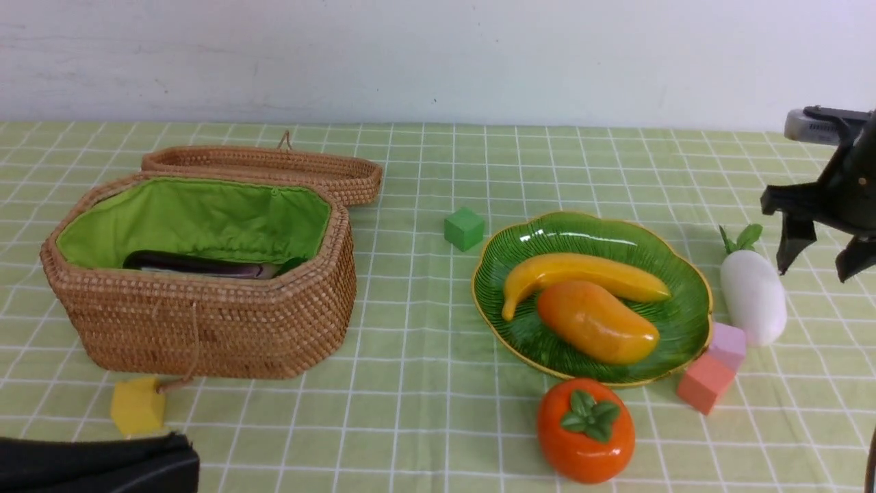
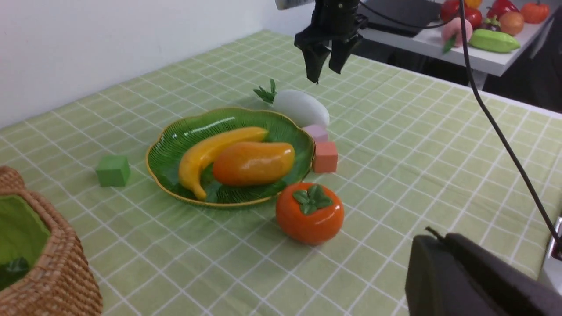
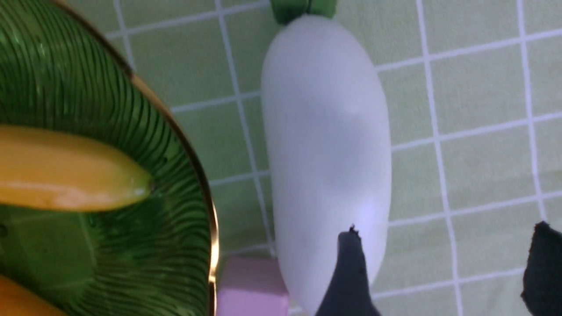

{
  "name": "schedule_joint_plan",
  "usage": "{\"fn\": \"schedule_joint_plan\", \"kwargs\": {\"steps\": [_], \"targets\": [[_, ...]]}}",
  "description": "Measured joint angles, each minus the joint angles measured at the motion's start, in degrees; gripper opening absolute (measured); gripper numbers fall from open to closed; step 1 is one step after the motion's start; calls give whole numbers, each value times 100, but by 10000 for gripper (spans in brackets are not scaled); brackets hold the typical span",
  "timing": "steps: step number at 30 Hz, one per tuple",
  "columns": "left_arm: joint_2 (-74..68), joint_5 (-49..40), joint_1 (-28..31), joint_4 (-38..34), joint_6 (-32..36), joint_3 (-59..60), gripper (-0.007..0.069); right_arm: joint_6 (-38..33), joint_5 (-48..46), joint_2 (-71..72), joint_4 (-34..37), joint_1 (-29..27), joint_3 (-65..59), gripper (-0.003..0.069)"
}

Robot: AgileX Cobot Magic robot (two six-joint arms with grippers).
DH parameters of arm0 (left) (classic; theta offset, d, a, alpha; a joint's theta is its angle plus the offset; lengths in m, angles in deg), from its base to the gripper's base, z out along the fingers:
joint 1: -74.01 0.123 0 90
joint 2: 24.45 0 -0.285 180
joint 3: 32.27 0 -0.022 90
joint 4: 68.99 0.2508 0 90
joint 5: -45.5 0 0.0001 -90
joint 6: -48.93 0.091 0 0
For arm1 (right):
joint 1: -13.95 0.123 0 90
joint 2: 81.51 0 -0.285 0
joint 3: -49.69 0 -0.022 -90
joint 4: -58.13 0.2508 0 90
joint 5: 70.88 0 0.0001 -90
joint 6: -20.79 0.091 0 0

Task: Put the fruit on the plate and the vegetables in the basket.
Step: Take a daikon with your right arm and place it on the basket on the left.

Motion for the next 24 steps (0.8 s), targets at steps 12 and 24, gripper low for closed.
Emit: {"fn": "schedule_joint_plan", "kwargs": {"steps": [12, 24], "targets": [[-634, -92, 0, -210, 1001, 0, -10, -255, 639, -540, 504, -3, -3, 639], [-649, 37, 0, -210, 1045, 5, -9, -686, 921, -1109, 559, -3, 16, 617]]}}
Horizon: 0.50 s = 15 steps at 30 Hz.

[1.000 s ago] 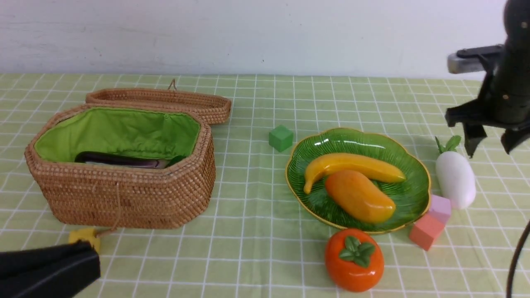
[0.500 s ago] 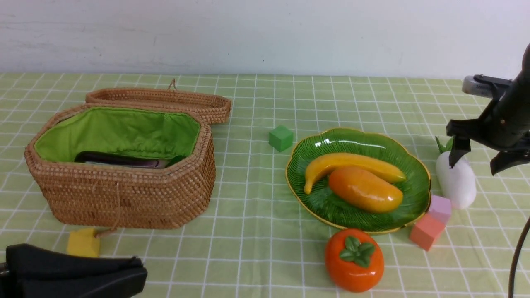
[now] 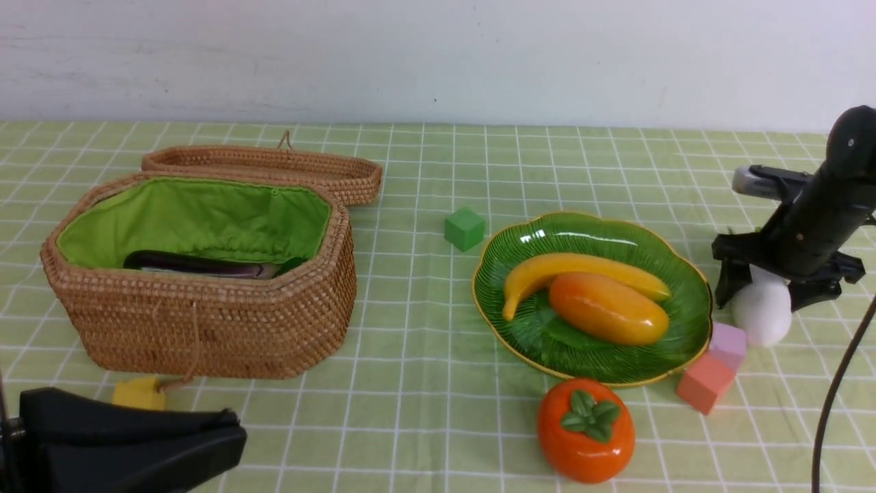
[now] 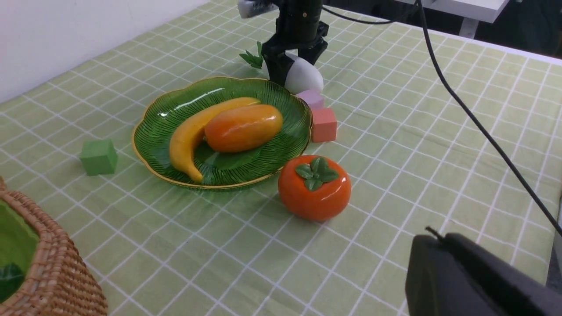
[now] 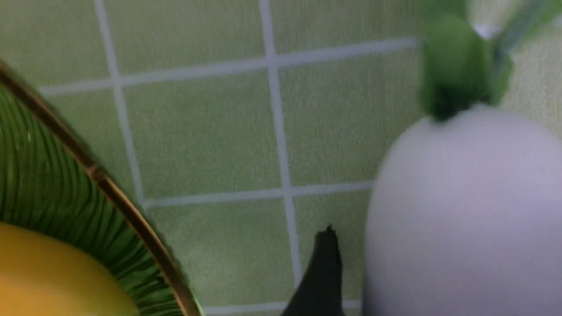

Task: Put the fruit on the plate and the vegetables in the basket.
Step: Take a daikon with your right arm and place it on the basket on the left.

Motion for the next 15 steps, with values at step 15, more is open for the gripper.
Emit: {"fn": "schedule_joint_plan", "kwargs": {"steps": [15], "targets": [[0, 626, 0, 968, -981, 0, -9, -241, -1070, 375, 279, 63, 641, 489]]}}
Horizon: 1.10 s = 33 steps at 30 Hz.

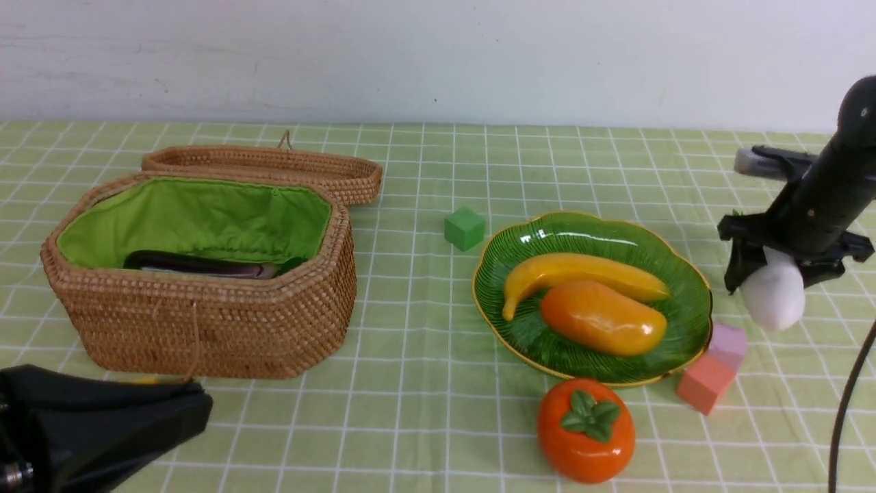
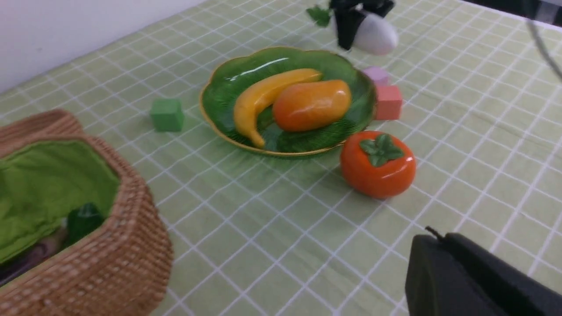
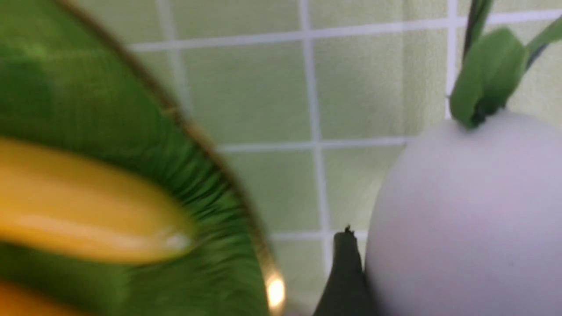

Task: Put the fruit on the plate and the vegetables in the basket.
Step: Take a daikon with your right arm and place it on the basket on the left.

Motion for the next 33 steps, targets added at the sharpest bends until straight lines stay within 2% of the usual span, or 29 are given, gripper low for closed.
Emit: {"fn": "schedule_joint_plan", "kwargs": {"steps": [4, 6, 8, 9, 11, 12, 15, 18, 22, 27, 28, 30, 31, 32, 33], "targets": [[26, 455, 0, 543, -539, 0, -9, -337, -167, 585, 626, 429, 229, 489], [113, 726, 0, 1041, -1116, -30, -9, -1121, 64, 895, 1476, 1192, 353, 489], [204, 873, 0, 1341, -1467, -106, -9, -1596, 226, 932, 1914, 1612, 429, 489], [316, 1043, 0, 1619, -1843, -225, -9, -2062, 489, 925, 2458, 2121, 497, 489], [497, 1310, 0, 1985, -2432, -368, -9, -2792, 997, 839, 2920, 2887, 576, 489], [531, 1331, 0, 2013, -2487, -394, -9, -2856, 1110, 815, 2980, 3016, 591, 489], [784, 1459, 0, 2472, -3180, -500, -9, -3780, 2256, 553, 3247, 3952, 745, 489], [989, 1361, 0, 2855, -3573, -512, -9, -4191, 3311, 248, 3264, 4496, 793, 489], [1254, 1287, 0, 3084, -3716, -514, -9, -4889, 4654, -175, 3301, 4871, 793, 489], [1426, 1060, 0, 3109, -3802, -519, -9, -5457, 5829, -494, 3553, 4994, 793, 498], [1434, 1009, 0, 3109, -3802, -519, -9, -5487, 5890, -537, 3586, 4994, 793, 510], [1434, 821, 0, 3130, -3802, -519, -9, -5546, 6056, -594, 3676, 4999, 793, 599], [1434, 801, 0, 3130, -3802, -519, -9, -5555, 6062, -594, 3676, 4999, 793, 608], [1434, 687, 0, 3143, -3802, -519, -9, -5586, 6068, -608, 3695, 4999, 793, 659], [1434, 668, 0, 3143, -3802, -519, -9, -5589, 6068, -608, 3699, 4999, 793, 662]]}}
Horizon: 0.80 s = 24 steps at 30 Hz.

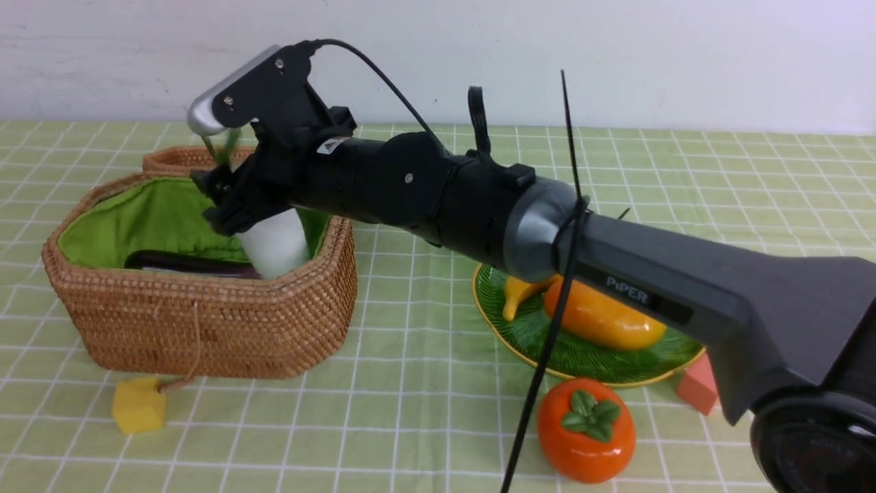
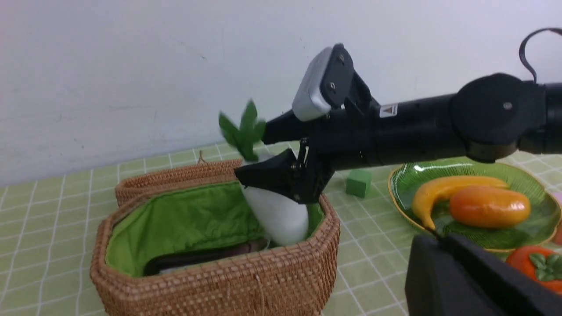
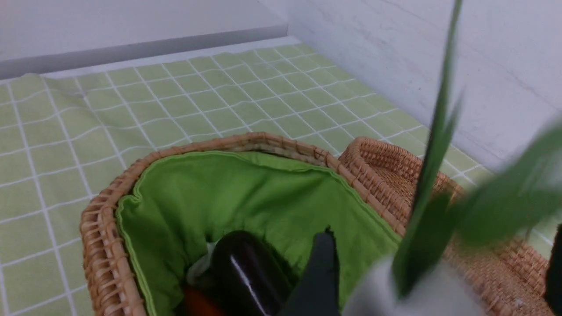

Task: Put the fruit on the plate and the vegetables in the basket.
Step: Take a daikon with your right arm and place it on the basket on the left, then grab a tomato with your right arm and place it on the plate on the right.

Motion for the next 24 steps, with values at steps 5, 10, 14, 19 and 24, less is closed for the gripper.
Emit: {"fn": "schedule_joint_plan", "kwargs": {"steps": [5, 10, 14, 19, 24], "targets": [[0, -158, 0, 8, -2, 0, -9, -6, -524, 112, 44, 0, 0, 654], [0, -368, 0, 8, -2, 0, -9, 403, -1983, 653, -47, -39, 0, 554], [0, -753, 0, -41, -2, 0, -9, 1383, -3586, 1252, -507, -143, 0, 409], [0, -1628, 0, -754, 419, 0, -9, 3119, -5969, 1854, -1747, -496, 18, 92], [4, -2358, 0, -1768, 1628, 0, -9, 4216, -6613, 1973, -2626, -679, -71, -18]]}}
